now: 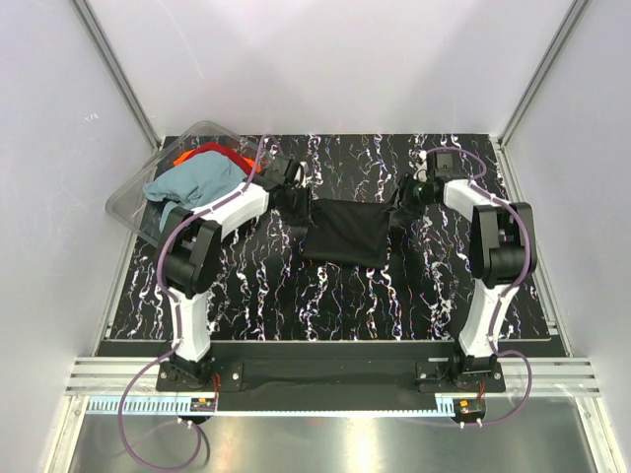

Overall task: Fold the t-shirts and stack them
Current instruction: Fold the tshirt

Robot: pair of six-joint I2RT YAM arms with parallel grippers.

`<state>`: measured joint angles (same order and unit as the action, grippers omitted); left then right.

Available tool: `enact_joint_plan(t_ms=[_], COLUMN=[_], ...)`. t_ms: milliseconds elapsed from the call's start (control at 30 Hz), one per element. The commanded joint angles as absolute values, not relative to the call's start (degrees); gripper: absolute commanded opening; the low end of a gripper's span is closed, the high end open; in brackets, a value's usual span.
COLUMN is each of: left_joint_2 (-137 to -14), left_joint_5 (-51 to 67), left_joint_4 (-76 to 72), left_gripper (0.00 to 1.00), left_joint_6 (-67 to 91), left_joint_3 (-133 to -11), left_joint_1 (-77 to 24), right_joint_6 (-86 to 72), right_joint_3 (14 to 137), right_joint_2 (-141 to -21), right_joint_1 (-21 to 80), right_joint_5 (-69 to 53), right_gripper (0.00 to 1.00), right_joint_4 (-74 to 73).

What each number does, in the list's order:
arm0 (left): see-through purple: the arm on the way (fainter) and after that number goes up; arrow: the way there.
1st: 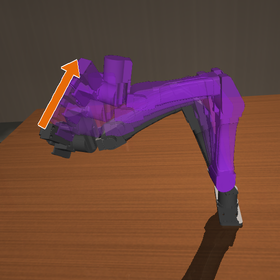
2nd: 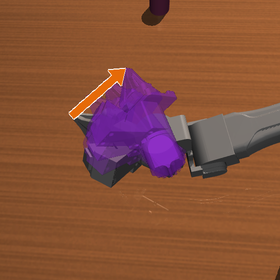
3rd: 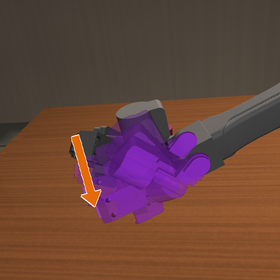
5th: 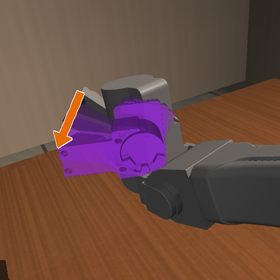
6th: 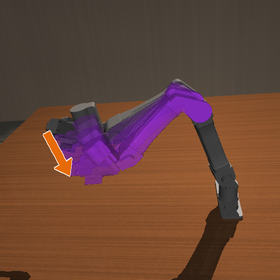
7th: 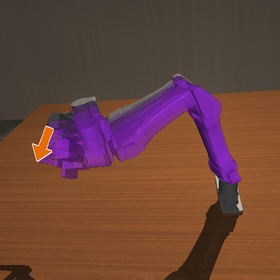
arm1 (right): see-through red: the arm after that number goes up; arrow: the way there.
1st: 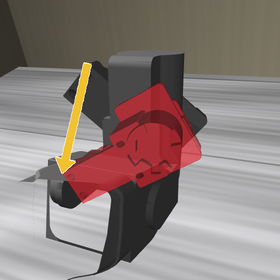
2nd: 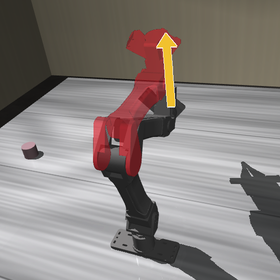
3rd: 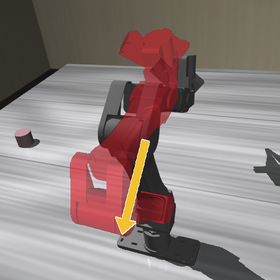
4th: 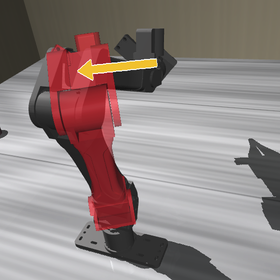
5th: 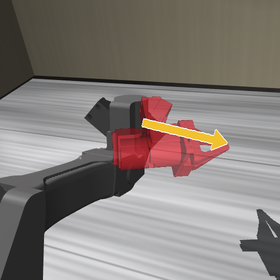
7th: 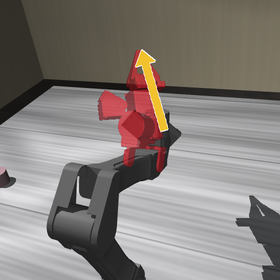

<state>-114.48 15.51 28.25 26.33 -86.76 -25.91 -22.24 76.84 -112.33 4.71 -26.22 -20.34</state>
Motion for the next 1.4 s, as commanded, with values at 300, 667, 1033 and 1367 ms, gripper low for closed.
enact_joint_plan(t_ms=[300, 667, 1033, 1367], left_joint_2=[-108.9, -105.8, -101.2, -105.0], left_joint_5=[8.4, 8.2, 12.0, 14.8], left_joint_4=[27.8, 28.7, 25.8, 18.1], left_gripper=[0.37, 0.38, 0.38, 0.37], left_joint_6=[31.0, 33.5, 33.1, 34.9], left_joint_3=[-76.3, -74.8, -72.3, -68.0], left_joint_1=[-28.7, -28.8, -29.0, -28.9], right_joint_6=[-21.6, -24.3, -27.8, -28.7], right_joint_3=[84.8, 84.2, 84.6, 89.7], right_joint_2=[-124.5, -123.3, -114.4, -113.8], right_joint_1=[3.1, 1.3, 1.3, 6.3], right_joint_5=[-27.1, -28.5, -26.7, -30.6], right_gripper=[0.11, 0.16, 0.50, 0.21], right_joint_4=[-17.8, -15.0, -19.1, -19.2])
